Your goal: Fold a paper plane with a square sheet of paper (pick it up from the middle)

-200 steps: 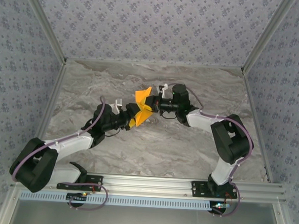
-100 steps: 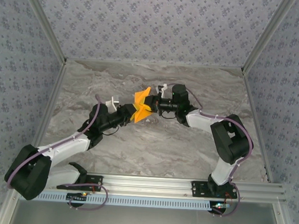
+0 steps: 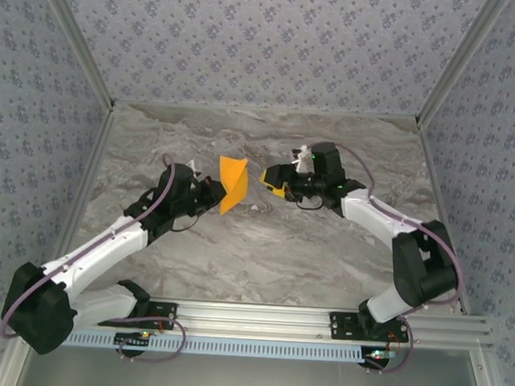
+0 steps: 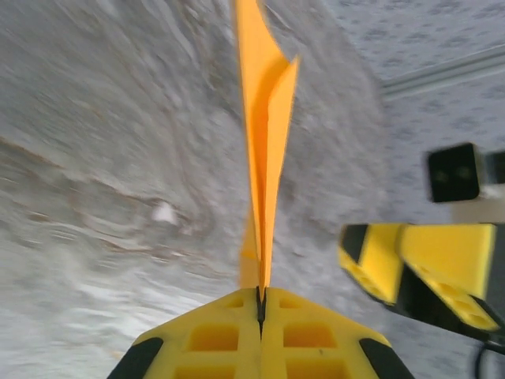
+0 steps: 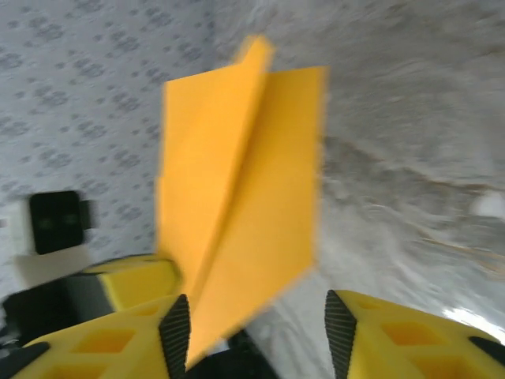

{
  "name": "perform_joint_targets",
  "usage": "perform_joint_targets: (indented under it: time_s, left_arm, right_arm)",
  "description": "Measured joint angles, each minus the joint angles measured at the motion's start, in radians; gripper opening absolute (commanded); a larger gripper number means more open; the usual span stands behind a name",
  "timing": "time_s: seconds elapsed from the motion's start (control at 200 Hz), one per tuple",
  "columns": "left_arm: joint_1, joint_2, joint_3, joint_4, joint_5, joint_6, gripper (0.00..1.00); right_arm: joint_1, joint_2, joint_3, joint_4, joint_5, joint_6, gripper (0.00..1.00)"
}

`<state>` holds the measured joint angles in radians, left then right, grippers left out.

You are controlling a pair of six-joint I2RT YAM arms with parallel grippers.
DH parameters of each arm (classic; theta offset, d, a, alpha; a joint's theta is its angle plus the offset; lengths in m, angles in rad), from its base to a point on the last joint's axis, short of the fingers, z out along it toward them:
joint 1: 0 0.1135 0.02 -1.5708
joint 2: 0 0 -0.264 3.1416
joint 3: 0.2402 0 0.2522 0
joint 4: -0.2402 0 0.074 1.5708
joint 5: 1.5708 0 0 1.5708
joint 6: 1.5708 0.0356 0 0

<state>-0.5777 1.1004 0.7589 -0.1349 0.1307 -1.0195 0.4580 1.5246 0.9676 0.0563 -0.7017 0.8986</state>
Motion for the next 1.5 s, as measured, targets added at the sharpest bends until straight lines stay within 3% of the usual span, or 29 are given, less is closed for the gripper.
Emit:
perform_joint_targets:
  time_s: [0.155,0.355,0.46,0.56,0.69,0.914,1.019,1.239,1.499]
  left_arm:
    - [-0.087,0.098,0.219,-0.357,-0.285,0.146,0.03]
    - [-0.227,0.401,0.438,-0.700,-0.635,0.224,0.04]
    - [-0.274,0.563,0.526,-0.803,-0.750,0.230,0.10]
    - [-0.301,0.670,0.579,-0.837,-0.790,0.230,0.14]
    - [-0.309,0.731,0.587,-0.790,-0.746,0.239,0.25]
    - [-0.308,0.742,0.578,-0.625,-0.548,0.294,0.68]
    - [-0.294,0.677,0.519,-0.533,-0.441,0.304,0.79]
    - [-0.132,0.440,0.334,-0.393,-0.266,0.277,0.91]
    - [0.076,0.260,0.095,-0.335,-0.212,0.221,0.95]
  right_arm:
    - [0.006,-0.107,0.000,-0.204,0.183,-0.168,0.61]
    - [0.020,-0.209,-0.024,-0.325,0.364,-0.268,0.65]
    - [0.019,-0.241,-0.051,-0.350,0.438,-0.281,0.65]
    - [0.019,-0.276,-0.084,-0.376,0.508,-0.282,0.64]
    - [0.018,-0.324,-0.114,-0.410,0.607,-0.282,0.64]
    - [0.009,-0.358,-0.121,-0.458,0.706,-0.274,0.62]
    - [0.027,-0.358,-0.126,-0.464,0.762,-0.260,0.61]
    - [0.183,-0.278,-0.137,-0.414,0.837,-0.256,0.56]
    - [0.404,0.037,-0.009,-0.289,0.750,-0.235,0.46]
